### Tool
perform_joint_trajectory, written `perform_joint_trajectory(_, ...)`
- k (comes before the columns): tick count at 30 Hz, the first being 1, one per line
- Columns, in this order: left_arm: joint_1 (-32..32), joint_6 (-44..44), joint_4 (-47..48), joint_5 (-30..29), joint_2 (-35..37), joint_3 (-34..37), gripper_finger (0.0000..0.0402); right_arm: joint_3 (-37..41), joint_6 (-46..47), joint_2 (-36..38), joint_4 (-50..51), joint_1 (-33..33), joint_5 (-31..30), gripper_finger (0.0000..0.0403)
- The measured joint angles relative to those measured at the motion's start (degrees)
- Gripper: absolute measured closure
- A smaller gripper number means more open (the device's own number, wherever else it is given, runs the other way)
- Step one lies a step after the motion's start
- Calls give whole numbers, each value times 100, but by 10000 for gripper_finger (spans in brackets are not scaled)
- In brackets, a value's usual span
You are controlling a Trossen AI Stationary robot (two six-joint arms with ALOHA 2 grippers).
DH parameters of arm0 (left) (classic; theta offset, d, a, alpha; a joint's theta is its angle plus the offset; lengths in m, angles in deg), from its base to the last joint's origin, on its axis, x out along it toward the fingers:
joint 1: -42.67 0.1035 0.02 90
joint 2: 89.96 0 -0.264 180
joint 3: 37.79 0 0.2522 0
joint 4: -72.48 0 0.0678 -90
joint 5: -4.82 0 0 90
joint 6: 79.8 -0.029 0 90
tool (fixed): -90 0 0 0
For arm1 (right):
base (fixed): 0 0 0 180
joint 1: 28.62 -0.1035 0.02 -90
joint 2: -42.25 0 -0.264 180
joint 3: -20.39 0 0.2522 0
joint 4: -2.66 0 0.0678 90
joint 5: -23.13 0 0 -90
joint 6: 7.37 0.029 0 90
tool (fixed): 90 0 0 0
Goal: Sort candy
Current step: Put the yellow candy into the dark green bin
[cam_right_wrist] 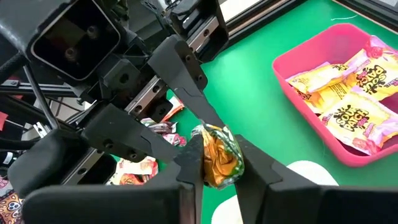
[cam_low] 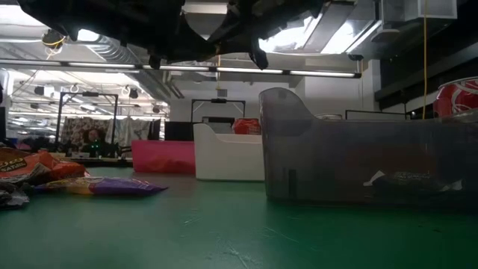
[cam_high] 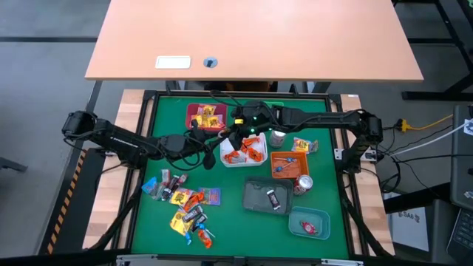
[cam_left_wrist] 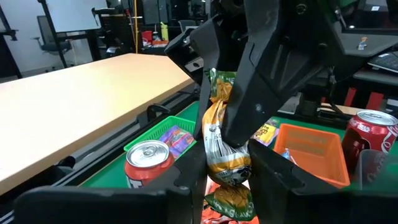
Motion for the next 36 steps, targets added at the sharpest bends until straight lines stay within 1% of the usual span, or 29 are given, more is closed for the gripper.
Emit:
perform_joint_trajectory(8,-7,12,2,72,0,0,249,0,-11,0,23,7,222,342)
perform_joint_trajectory(11,-9,20,19,99,0,0,234,-5,-77,31,202,16,317,343)
perform_joint_trajectory(14,-8,27,29,87,0,0,227,-12,-162,157,686,46,543,343)
perform_joint_trajectory(21,-28,22,205,154,-13,4,227,-4,-161,711,2805,11,1027,343)
perform_joint_trajectory(24,-20,20,229,152,-15,4,227,-4,-162,875,3645,-135,1055,343)
perform_joint_trajectory(30,-24,20,232,157,-15,4,227,-4,-158,922,5011,-735,1042,343)
perform_joint_trajectory(36,-24,2,232,162,-17,4,227,87,-144,922,5642,-1611,951,343)
